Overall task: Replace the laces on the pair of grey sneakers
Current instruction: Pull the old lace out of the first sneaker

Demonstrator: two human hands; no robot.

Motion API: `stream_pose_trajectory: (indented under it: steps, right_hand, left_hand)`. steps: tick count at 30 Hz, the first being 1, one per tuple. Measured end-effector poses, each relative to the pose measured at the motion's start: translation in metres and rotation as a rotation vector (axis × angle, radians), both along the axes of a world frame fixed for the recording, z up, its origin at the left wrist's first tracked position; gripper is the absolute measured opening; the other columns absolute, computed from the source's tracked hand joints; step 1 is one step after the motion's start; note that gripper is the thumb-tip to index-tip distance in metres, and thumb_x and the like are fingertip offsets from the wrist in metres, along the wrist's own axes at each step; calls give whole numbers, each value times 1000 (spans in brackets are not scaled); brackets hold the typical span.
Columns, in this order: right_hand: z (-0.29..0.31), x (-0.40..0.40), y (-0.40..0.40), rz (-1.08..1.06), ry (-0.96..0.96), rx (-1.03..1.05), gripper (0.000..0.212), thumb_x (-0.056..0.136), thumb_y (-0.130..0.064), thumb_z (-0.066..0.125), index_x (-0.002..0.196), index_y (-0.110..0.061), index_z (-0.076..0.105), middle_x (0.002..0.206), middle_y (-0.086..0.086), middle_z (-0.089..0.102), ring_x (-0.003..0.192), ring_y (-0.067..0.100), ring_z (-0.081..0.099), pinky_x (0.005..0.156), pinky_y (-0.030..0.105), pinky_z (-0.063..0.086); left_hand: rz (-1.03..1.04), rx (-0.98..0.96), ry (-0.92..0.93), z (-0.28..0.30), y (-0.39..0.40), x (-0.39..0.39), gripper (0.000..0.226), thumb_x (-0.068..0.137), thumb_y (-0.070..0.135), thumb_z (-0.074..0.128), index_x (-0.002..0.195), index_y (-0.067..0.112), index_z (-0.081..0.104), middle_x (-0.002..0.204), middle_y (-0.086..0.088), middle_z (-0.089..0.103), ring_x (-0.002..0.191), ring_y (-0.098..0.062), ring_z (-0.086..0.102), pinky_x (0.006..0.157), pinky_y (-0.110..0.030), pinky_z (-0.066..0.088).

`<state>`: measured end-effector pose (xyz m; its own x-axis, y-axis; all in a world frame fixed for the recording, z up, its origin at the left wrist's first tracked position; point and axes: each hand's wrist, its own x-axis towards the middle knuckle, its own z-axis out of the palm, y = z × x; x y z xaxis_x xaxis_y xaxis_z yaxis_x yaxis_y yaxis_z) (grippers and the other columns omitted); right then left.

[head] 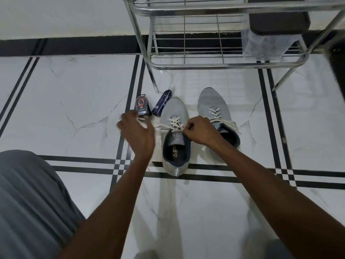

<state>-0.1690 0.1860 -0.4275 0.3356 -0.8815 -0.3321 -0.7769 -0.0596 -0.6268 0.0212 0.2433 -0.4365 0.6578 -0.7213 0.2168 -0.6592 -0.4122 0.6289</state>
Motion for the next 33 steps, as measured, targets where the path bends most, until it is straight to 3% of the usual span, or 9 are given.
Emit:
stream_pose_trajectory:
  steps: [3,5,9,15,18,22,29,31,33]
  right_hand:
    - [1,1,-1,-1,3,9,14,85,-21,68,82,-10,76,77,5,75,75,19,70,75,39,60]
    - [3,3,-2,1,-5,6,14,86,-23,69,83,-11,76,78,5,75,76,20,71,76,39,60]
    - [0,1,-1,5,-8,17,16,86,-25,69,81,-10,75,74,3,74,73,20,70,75,40,60]
    - [-3,-5,0,-21,11,14,17,85,-26,69,78,-11,74,76,3,74,74,19,69,74,40,60]
    - [-2,-5,1,-15,10,-9,14,83,-27,71,85,-13,71,82,2,72,80,20,67,76,37,58]
    - [0,8,0,117,-10,-152,23,81,-13,69,103,-14,65,106,10,55,96,26,57,78,38,50]
    - [-12,24,12,360,209,-340,21,96,-23,56,106,-9,69,119,13,45,111,32,46,75,39,46]
    - [-17,24,12,227,150,-346,24,98,-27,53,100,-9,69,116,11,47,103,29,51,72,37,47]
    - [-14,16,2,-161,62,-351,24,96,-30,52,97,-11,67,114,10,47,96,28,55,76,42,54]
  left_hand:
    - [-586,65,-130,-14,9,-28,19,86,23,68,104,18,65,121,-5,56,117,-27,43,94,-34,39]
    - [-716,156,-231,-24,8,-35,20,85,20,72,105,16,70,125,-6,58,120,-30,43,96,-40,45]
    - [-654,168,-256,-25,3,-37,15,92,14,64,105,9,69,121,-9,60,117,-31,47,92,-43,47]
    - [184,32,150,-1,1,4,27,95,17,61,117,2,55,123,-17,51,110,-27,47,83,-27,38]
    - [40,-8,149,2,8,-8,45,88,26,69,122,4,48,124,-13,47,109,-26,49,80,-26,36]
    - [-358,97,224,-11,22,-38,29,89,34,71,103,15,54,96,1,59,86,-16,56,71,-29,44]
    - [-337,88,402,-21,28,-39,7,98,18,61,99,12,66,91,2,72,86,-13,67,82,-40,56]
    - [-309,92,423,-22,30,-37,8,98,20,62,98,12,66,90,2,71,85,-12,66,81,-40,56]
    - [-277,86,436,-23,30,-36,10,99,22,62,97,13,66,88,2,70,83,-13,66,79,-40,56]
